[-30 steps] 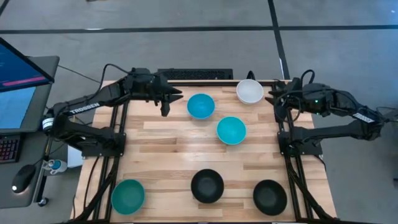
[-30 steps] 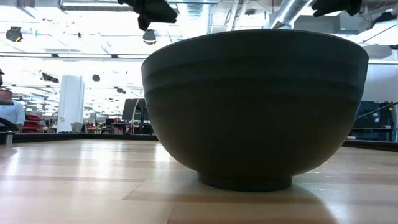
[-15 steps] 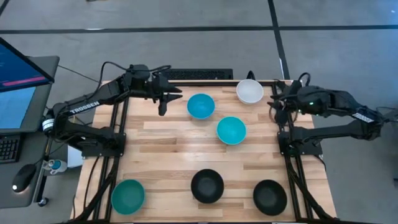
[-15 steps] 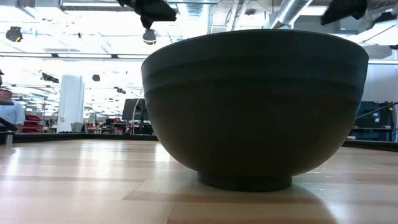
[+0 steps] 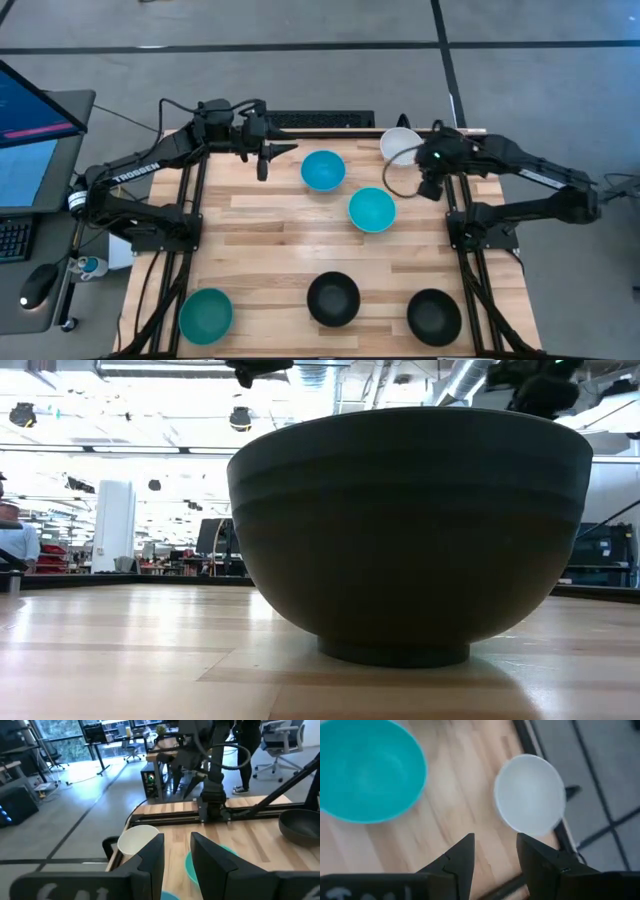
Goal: Nest bowls inside each other
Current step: Stack the white bowl on top of the light blue bowl
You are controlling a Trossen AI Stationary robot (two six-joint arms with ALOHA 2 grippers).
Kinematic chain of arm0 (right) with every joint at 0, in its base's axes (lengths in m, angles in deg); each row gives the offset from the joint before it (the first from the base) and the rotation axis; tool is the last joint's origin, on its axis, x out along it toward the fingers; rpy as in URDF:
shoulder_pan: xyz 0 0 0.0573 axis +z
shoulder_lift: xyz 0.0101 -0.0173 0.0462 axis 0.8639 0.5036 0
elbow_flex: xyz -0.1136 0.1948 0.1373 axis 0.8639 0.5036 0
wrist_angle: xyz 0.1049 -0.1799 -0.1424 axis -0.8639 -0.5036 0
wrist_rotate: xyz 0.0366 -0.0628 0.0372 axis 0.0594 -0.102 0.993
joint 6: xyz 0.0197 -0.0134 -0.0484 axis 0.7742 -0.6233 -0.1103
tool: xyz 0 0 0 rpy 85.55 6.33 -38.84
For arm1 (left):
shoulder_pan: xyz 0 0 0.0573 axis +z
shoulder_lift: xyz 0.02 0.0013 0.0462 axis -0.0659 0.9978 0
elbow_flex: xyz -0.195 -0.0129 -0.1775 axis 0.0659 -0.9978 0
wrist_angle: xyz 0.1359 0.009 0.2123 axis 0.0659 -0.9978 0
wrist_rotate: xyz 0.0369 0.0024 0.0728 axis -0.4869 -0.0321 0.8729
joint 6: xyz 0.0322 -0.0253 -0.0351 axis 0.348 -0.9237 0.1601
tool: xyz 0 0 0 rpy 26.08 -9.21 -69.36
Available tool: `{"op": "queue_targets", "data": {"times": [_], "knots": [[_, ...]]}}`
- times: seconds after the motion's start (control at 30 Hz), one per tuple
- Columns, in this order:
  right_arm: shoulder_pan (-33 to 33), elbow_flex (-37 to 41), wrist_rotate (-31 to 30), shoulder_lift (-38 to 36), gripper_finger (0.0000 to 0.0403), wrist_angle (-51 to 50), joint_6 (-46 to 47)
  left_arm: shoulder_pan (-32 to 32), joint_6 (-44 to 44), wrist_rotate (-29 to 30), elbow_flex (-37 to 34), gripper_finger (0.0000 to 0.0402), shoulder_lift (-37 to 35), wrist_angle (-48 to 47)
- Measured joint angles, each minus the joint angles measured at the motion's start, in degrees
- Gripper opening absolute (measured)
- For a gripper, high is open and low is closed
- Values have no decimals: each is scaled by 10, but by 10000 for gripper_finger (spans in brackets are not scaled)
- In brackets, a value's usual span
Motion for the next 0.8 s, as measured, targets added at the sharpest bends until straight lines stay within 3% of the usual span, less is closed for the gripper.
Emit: {"op": "queue_targets", "data": {"times": [0.17,0.27,0.47,0.63,0.8], "knots": [[-62,0,23,45,170,97,-64,0,-21,-13,0,87,0,-6],[-117,4,80,60,170,131,-70,0,-26,-44,0,87,0,-6],[-212,76,138,60,170,167,-116,0,-27,-60,0,87,0,-6],[-244,138,186,59,170,212,-151,0,-23,-53,0,87,0,-6],[-253,182,196,67,170,285,-201,0,-22,-45,0,87,0,-5]]}}
